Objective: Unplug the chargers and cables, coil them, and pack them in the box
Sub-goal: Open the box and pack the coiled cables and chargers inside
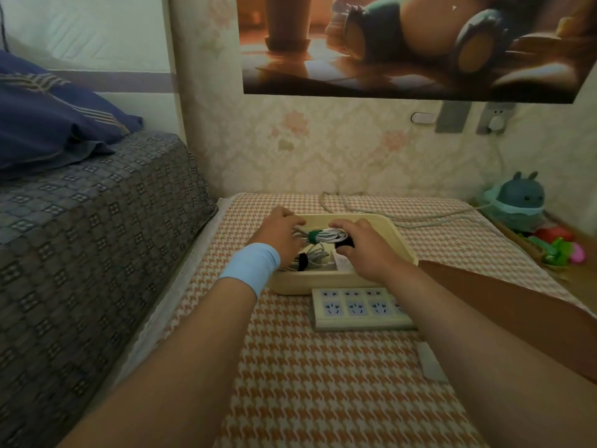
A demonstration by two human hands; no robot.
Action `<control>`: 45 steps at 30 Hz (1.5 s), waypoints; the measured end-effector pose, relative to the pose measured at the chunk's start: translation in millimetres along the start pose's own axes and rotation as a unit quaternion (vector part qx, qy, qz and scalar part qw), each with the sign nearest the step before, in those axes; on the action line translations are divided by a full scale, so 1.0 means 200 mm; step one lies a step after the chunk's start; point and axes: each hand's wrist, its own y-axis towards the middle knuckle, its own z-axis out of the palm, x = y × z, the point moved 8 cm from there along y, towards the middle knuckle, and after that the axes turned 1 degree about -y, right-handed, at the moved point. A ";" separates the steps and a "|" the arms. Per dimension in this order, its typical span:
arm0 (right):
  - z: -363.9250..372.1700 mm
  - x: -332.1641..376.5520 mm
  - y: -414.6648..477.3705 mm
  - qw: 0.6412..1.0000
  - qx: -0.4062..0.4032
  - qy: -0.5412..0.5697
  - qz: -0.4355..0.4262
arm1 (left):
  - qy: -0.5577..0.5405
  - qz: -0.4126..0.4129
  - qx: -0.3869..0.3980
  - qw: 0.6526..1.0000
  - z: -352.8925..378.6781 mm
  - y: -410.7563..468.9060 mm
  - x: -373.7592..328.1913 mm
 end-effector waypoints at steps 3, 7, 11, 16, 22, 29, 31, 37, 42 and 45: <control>0.03 -0.05 0.14 0.999 0.001 -0.035 0.000 | 0.020 -0.011 0.028 0.999 0.08 0.11 0.03; 0.12 -0.09 0.29 0.995 0.016 -0.097 -0.003 | 0.125 -0.009 0.075 0.989 0.21 0.17 0.07; 0.21 -0.15 0.35 0.997 0.032 -0.066 0.018 | 0.240 -0.028 0.116 0.963 0.26 0.19 0.13; 0.23 -0.19 0.38 0.994 0.034 -0.091 0.040 | 0.284 -0.039 0.144 0.947 0.28 0.18 0.17; 0.21 -0.20 0.32 0.990 0.080 -0.097 0.066 | 0.248 -0.019 0.154 0.956 0.27 0.15 0.12; 0.05 -0.07 0.07 0.998 0.037 -0.045 0.035 | 0.135 0.062 0.079 0.986 0.15 0.01 -0.16; -0.02 0.00 -0.04 0.999 0.011 -0.039 0.001 | 0.119 0.088 0.073 0.986 0.12 -0.07 -0.27; -0.27 0.04 -0.40 1.000 -0.019 -0.010 0.002 | 0.080 0.115 0.101 0.985 0.12 -0.33 -0.58; -0.39 -0.09 -0.72 0.998 0.028 -0.020 0.046 | 0.103 0.131 0.168 0.972 0.22 -0.54 -0.85; -0.37 -0.19 -0.89 0.992 0.085 -0.045 0.080 | 0.082 0.124 0.219 0.964 0.34 -0.64 -0.94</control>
